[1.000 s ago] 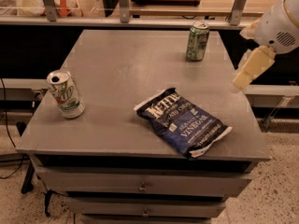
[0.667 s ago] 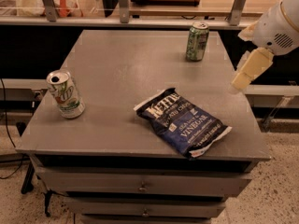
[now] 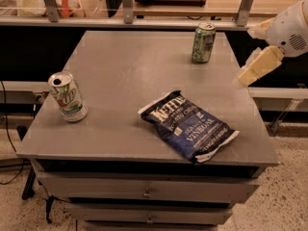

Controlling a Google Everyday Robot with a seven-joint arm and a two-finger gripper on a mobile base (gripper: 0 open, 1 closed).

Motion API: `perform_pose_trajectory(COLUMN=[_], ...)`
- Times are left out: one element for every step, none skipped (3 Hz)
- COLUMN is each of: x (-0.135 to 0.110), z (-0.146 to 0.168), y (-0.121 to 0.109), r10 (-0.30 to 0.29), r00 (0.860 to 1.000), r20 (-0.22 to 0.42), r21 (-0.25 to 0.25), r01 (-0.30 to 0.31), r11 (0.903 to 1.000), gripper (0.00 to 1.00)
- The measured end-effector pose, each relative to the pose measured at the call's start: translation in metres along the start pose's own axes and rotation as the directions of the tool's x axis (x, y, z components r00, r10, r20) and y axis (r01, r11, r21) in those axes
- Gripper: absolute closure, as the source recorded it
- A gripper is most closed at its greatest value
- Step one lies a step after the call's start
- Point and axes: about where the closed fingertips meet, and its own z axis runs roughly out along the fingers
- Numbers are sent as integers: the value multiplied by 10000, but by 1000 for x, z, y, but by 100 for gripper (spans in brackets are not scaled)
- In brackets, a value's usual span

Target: Knock green can over

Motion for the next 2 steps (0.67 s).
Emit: perform_pose_trajectory(x=[-16, -26], z=[13, 27], y=[-21, -36], r10=[240, 432], r00=[9866, 9671], r20=[1613, 2506], r21=[50, 125], r01=[-251, -478], r11=[9997, 9988], gripper=[0, 0])
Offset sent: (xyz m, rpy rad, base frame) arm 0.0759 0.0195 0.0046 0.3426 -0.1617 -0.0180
